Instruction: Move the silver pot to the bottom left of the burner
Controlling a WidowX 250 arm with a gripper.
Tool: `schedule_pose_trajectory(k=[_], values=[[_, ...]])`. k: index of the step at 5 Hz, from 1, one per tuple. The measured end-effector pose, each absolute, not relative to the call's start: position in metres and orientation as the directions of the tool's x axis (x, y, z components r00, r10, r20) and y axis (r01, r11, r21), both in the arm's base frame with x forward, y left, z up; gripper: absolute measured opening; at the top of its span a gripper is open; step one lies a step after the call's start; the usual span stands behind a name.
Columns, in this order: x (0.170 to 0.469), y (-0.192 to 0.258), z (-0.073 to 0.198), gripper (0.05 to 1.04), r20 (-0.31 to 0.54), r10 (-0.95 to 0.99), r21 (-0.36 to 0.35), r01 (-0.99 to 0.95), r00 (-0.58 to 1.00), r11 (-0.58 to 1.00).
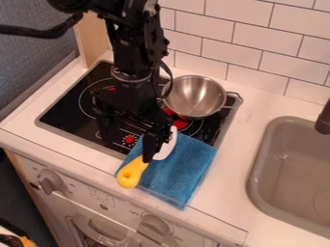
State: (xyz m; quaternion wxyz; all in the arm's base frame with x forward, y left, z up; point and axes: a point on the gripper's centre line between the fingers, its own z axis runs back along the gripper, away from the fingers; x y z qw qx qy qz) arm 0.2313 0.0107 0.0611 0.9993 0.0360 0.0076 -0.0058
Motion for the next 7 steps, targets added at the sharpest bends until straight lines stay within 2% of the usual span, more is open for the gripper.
schedule_pose_trajectory(k=[1,2,4,5,7], values=[[0.230,0.010,0.055,1.001,-0.045,-0.007,0.067,0.010,0.999,0.998],[0.269,-0.011,0.057,1.001,-0.009,-0.057,0.051,0.058,0.998,0.997],[0.341,-0.050,0.062,1.001,0.064,-0.209,0.078,0.204,0.976,0.976],[0.357,-0.057,0.050,1.001,0.043,-0.274,0.088,0.270,0.961,0.959],[0.354,-0.045,0.019,1.001,-0.030,-0.257,0.042,0.258,0.966,0.965]])
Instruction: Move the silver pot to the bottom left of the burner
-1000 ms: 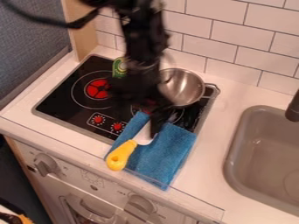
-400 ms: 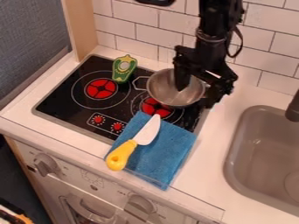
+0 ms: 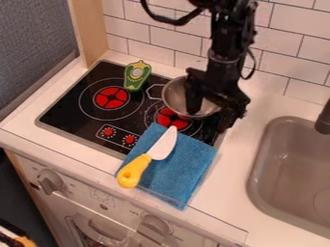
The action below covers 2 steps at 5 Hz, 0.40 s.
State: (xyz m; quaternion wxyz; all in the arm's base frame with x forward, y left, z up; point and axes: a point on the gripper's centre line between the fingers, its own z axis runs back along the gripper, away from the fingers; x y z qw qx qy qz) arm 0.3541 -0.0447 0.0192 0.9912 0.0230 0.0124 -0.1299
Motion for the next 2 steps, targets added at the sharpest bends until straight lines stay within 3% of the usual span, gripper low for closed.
schedule_pose_trajectory(k=[1,2], values=[[0.3570,-0.0444,0.0110,0.944,-0.041,-0.251,0.028,0.252,0.967,0.967],[0.3613,-0.0404,0.0089,0.658,-0.041,-0.236,0.021,0.237,0.971,0.971]])
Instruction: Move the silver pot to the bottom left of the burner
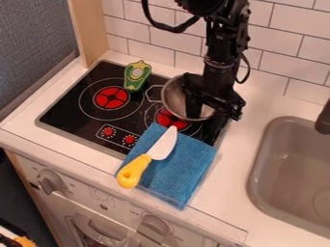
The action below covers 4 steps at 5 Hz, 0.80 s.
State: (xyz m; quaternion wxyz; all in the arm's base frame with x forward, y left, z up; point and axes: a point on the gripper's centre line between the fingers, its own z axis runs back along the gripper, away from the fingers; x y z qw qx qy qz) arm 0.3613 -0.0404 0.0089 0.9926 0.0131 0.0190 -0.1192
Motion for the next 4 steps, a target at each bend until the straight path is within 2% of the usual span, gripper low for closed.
schedule_pose_trajectory(k=[1,2,3,4], values=[[0.363,-0.041,0.011,0.412,-0.043,-0.242,0.021,0.243,0.969,0.970],[0.364,-0.043,0.013,0.315,-0.044,-0.247,0.009,0.247,0.968,0.969],[0.364,-0.040,0.028,0.213,-0.010,-0.270,-0.016,0.270,0.963,0.963],[0.358,-0.039,0.068,0.091,0.048,-0.282,-0.023,0.283,0.958,0.959]])
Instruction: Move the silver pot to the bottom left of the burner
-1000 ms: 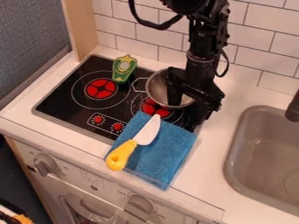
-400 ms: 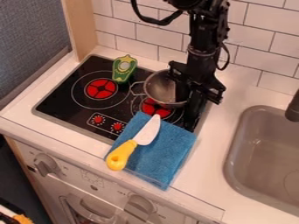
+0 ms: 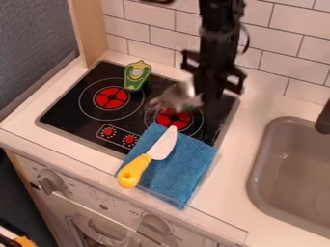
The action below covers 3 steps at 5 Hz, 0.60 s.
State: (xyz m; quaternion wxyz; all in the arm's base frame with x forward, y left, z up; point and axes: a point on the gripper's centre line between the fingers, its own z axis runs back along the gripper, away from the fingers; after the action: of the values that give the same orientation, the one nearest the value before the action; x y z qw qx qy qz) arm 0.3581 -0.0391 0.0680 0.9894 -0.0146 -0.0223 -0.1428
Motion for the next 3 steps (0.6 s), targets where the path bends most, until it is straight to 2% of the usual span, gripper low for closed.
schedule_pose_trajectory(k=[1,2,3], values=[[0.342,-0.014,0.111,0.071,0.136,-0.215,-0.015,0.219,0.967,0.976],[0.310,0.022,0.119,0.071,0.128,-0.120,-0.017,0.123,0.985,0.992],[0.281,0.055,0.106,0.071,0.060,-0.068,0.018,0.068,0.996,0.998]])
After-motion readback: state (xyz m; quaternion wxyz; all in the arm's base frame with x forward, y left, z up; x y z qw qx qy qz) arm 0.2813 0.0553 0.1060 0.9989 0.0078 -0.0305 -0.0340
